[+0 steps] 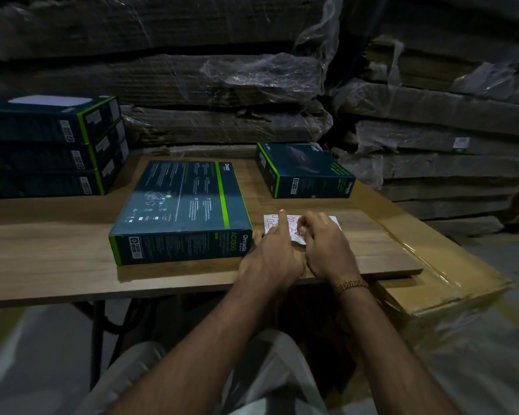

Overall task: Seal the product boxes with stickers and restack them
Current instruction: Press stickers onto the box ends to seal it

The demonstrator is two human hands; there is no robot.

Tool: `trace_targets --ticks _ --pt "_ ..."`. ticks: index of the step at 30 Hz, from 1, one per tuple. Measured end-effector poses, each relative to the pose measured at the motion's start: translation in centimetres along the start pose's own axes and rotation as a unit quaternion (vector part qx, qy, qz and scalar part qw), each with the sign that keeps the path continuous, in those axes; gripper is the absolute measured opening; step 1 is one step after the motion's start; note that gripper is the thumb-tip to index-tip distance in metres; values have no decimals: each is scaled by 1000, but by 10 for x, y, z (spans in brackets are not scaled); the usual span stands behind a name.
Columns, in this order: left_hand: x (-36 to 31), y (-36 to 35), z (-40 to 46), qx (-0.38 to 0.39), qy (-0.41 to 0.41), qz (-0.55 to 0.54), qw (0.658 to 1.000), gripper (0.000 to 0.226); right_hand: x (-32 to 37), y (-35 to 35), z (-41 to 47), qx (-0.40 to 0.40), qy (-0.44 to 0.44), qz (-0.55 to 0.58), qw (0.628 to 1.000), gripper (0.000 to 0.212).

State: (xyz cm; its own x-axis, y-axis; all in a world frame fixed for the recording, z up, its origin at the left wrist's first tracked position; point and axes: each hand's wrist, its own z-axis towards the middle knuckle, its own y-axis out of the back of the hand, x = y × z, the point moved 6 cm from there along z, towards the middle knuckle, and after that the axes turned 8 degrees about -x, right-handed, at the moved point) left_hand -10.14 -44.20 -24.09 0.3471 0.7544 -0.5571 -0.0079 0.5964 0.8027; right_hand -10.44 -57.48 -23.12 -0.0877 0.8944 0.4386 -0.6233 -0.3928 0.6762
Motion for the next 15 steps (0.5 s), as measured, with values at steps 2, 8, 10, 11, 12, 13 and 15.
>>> trace_targets --ticks 2,8,10,11,12,13,15 --pt "-1 0 -1 2 5 1 1000 95 0 0 0 1 2 -4 1000 9" --pt "1 -1 0 -1 8 4 1000 93 1 1 -1 3 3 -4 1000 11" --pt "0 -1 0 2 4 6 1000 92 2 1 -1 7 -2 -4 1000 12" --pt "0 -1 0 1 2 6 1000 92 2 2 -1 9 -3 -5 1000 12" --pt "0 -1 0 1 0 5 1000 93 2 2 -2 7 -2 -4 1000 12" --pt "0 -1 0 3 0 4 1000 93 2 2 -2 4 1 -2 1000 11" --pt "0 0 0 3 1 3 1000 93 2 3 -3 -5 8 3 1000 11"
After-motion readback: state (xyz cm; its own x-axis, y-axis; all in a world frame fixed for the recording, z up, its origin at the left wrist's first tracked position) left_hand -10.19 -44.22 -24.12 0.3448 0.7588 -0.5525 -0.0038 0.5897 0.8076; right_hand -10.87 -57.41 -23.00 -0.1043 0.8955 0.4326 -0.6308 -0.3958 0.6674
